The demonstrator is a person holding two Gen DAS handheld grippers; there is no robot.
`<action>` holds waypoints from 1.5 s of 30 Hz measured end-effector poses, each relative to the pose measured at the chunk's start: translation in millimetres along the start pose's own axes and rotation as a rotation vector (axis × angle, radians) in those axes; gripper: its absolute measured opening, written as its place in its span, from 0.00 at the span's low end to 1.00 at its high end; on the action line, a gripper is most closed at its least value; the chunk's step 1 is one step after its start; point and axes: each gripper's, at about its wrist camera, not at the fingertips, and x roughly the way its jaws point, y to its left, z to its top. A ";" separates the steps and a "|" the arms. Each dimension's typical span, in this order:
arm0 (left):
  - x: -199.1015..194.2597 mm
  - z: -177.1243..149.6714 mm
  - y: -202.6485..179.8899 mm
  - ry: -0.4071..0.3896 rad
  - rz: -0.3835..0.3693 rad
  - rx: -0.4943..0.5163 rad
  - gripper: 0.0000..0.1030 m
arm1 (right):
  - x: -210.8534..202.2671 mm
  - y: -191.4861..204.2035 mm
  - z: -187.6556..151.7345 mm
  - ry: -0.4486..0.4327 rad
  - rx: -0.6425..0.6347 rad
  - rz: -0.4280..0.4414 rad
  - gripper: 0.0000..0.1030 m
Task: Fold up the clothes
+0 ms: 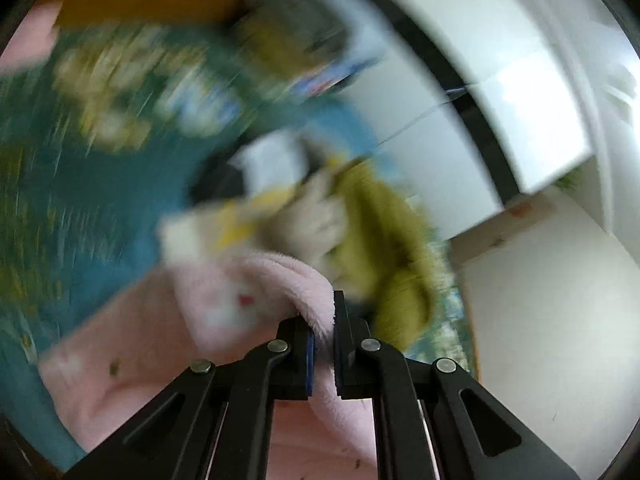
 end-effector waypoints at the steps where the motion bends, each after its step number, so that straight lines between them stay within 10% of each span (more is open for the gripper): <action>1: -15.1 -2.2 -6.5 -0.022 -0.021 0.029 0.07 | -13.0 11.1 -1.5 -0.028 -0.050 0.023 0.07; 5: -41.7 -38.8 27.9 -0.008 0.041 0.031 0.07 | -56.0 -7.3 -38.6 -0.063 -0.156 -0.033 0.07; 7: -30.8 -63.4 70.4 0.068 0.094 -0.054 0.07 | -50.3 -58.6 -64.3 0.025 -0.088 -0.163 0.07; 12: -11.7 -109.3 146.7 0.182 0.096 -0.313 0.07 | -41.3 -155.1 -108.0 0.095 0.225 -0.179 0.07; 38: -29.7 -118.3 140.4 0.126 0.180 -0.197 0.08 | -25.3 -105.0 -87.8 0.085 -0.158 -0.528 0.25; 45: -8.6 -113.0 143.9 0.116 0.159 -0.244 0.24 | -30.0 -99.0 -76.1 0.051 -0.188 -0.562 0.27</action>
